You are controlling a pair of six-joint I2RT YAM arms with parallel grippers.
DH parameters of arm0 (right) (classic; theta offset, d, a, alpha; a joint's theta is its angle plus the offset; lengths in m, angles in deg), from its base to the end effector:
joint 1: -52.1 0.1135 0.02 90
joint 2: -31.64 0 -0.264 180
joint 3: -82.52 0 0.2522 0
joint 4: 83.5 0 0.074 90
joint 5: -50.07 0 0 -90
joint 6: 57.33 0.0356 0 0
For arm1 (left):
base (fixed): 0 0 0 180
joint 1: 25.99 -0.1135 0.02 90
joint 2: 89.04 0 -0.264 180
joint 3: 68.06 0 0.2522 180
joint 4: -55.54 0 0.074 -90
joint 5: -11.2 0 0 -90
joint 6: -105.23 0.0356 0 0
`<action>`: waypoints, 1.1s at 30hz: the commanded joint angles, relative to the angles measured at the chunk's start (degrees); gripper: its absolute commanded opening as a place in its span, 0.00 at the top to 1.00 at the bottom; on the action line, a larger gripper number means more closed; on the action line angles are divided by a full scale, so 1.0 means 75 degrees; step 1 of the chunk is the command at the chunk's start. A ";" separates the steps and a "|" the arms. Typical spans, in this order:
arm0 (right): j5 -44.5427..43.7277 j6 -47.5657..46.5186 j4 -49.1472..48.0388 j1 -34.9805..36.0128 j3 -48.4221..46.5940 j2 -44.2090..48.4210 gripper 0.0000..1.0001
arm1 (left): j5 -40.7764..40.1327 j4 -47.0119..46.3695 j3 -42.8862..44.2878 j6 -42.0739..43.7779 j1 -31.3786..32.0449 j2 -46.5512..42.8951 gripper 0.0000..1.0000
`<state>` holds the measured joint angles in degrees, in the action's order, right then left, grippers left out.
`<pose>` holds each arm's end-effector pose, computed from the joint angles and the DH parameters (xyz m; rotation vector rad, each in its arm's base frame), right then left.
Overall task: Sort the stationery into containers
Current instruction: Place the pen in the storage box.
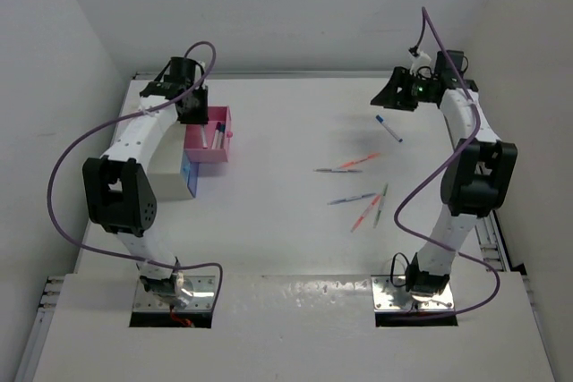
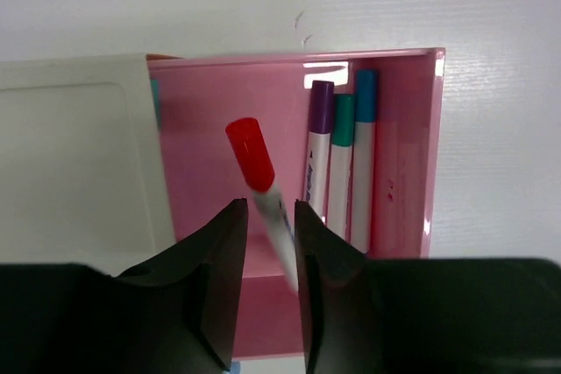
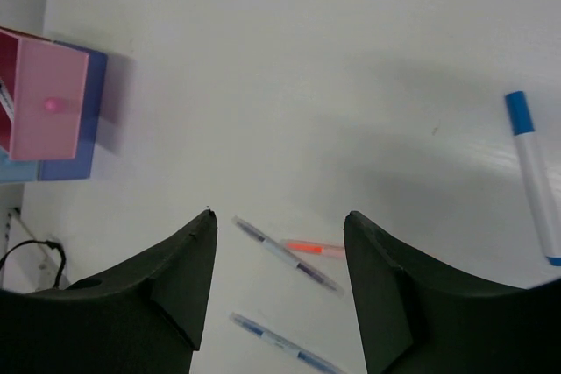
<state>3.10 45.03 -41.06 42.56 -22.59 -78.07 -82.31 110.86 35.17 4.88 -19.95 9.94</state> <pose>0.4267 -0.0471 0.2686 0.0852 2.2873 0.9133 0.3797 -0.0380 0.3077 -0.1191 2.4576 -0.0493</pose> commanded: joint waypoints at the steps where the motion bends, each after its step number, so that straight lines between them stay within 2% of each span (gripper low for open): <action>1: -0.0602 -0.0522 0.0077 -0.0064 -0.0568 -0.0312 0.41 | 0.0314 0.0002 0.0328 0.0067 0.0061 0.0033 0.65; 5: -0.1329 -0.1119 0.0101 -0.0040 -0.0804 -0.0617 0.43 | 0.0888 -0.0057 0.0643 0.0184 0.0062 0.0045 0.54; 12: -0.2899 -0.2325 -0.0133 0.0006 -0.1061 -0.1297 0.53 | 0.1861 -0.1157 0.0575 0.0349 0.0202 -0.0985 0.52; 14: -0.3297 -0.2619 -0.0169 0.0053 -0.1144 -0.1625 0.56 | 0.2025 -0.1543 0.0481 0.0384 0.0354 -0.1336 0.47; 19: -0.3487 -0.2960 -0.0251 0.0100 -0.1343 -0.2235 0.55 | 0.2623 -0.1499 0.0352 0.0618 0.0717 -0.1560 0.45; 25: -0.3545 -0.3311 -0.0134 0.0241 -0.1191 -0.2527 0.56 | 0.2624 -0.1475 0.0024 0.0607 0.0765 -0.1701 0.45; 33: -0.4096 -0.4073 0.0170 0.0463 -0.1238 -0.3008 0.62 | 0.2577 -0.1394 0.0094 0.0595 0.0765 -0.1631 0.45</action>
<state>-25.52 18.30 -40.82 45.34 -30.40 -98.77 -63.56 101.16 35.04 8.81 -14.05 -1.73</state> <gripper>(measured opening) 0.382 0.553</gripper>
